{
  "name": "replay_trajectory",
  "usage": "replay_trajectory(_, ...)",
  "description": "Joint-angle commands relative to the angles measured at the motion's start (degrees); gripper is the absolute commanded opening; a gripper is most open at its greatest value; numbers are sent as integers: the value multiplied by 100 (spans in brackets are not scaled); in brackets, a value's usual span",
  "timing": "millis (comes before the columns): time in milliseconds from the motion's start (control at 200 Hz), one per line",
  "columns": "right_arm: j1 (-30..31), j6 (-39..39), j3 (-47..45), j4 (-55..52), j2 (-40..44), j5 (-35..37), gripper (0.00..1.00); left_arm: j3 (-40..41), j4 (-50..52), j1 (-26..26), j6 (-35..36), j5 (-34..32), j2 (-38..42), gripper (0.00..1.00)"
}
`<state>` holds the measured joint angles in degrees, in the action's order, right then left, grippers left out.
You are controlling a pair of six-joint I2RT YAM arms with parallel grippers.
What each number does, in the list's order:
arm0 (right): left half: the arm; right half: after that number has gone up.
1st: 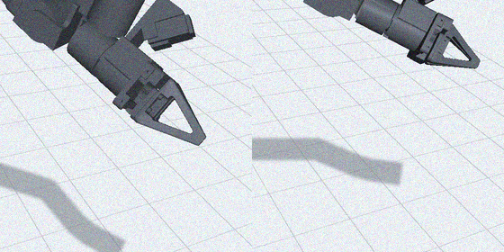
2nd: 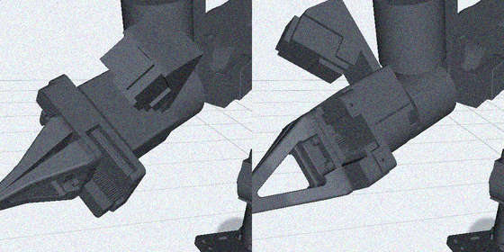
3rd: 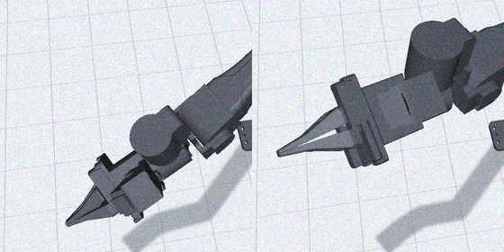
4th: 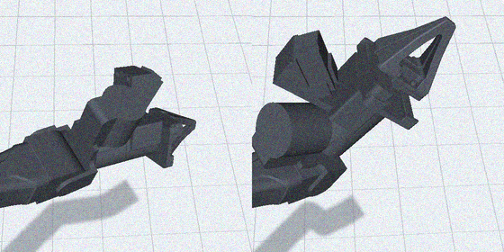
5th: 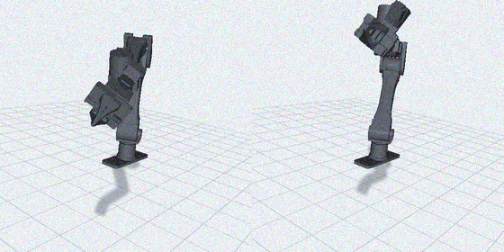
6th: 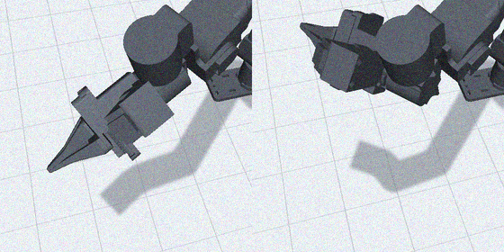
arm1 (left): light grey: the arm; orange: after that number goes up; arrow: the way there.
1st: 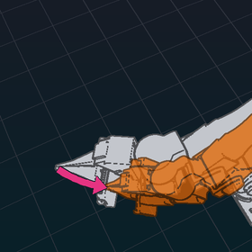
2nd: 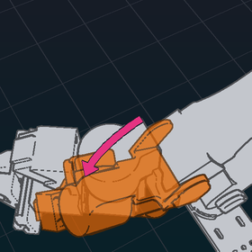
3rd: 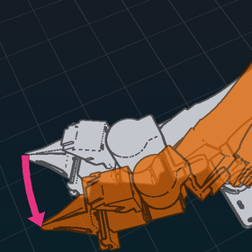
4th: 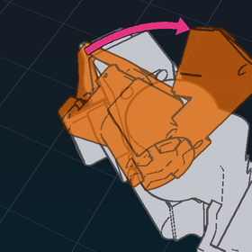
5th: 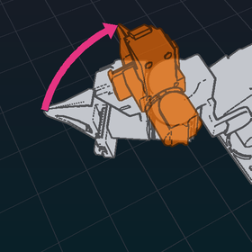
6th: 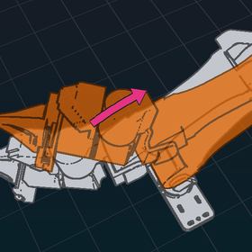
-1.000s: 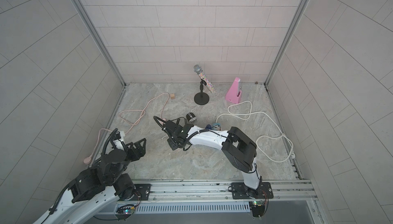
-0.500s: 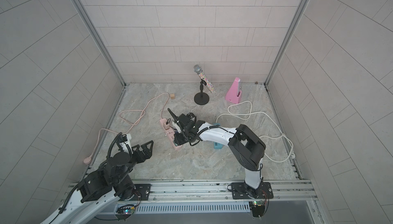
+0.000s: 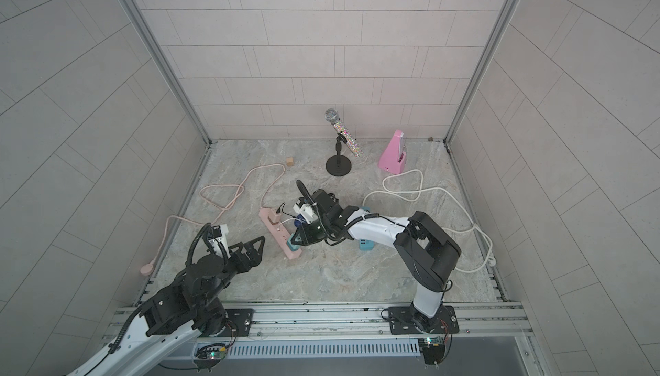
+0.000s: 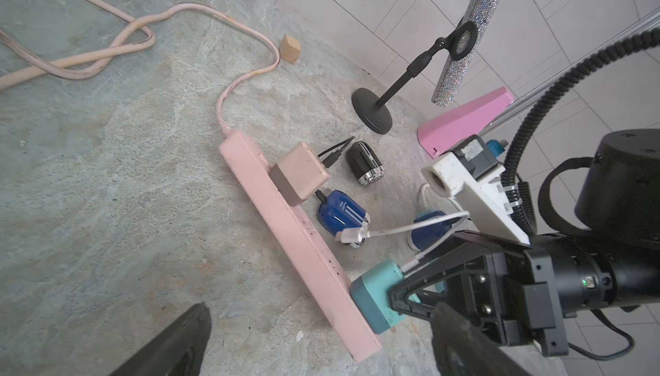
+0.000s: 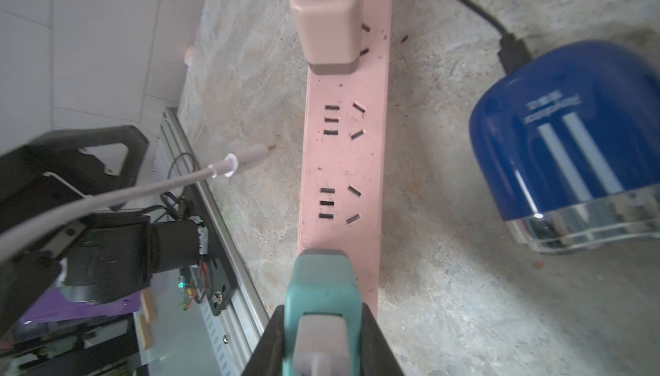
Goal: Unplug the electric shaver
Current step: Pick up the socket from the center of the board.
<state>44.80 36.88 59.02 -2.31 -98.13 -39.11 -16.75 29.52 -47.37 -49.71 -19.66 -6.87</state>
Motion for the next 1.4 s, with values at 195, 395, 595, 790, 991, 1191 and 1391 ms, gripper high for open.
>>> replay_trajectory(195, -191, 611, -255, 1538, 335, -773, 4, 794, -1141, 60, -518, 539, 195, 100)
replay_trajectory(395, -190, 1035, -360, 2248, 231, -1008, 4, 1015, -1729, 88, -636, 812, 64, 100)
replay_trajectory(595, -190, 1186, -471, 2575, 233, -1164, 3, 1417, -2044, 132, -818, 862, 615, 100)
replay_trajectory(790, -187, 1426, -593, 2945, 226, -1270, 3, 1623, -2567, 172, -867, 983, 463, 99)
replay_trajectory(991, -191, 1605, -647, 3241, 224, -1349, 3, 1612, -2451, 189, -837, 965, 512, 99)
replay_trajectory(1191, -190, 2037, -760, 3898, 212, -1519, 3, 1675, -2608, 211, -865, 1025, 478, 96)
replay_trajectory(1391, -190, 2253, -813, 4235, 224, -1641, 3, 1683, -2691, 237, -848, 1034, 450, 95)
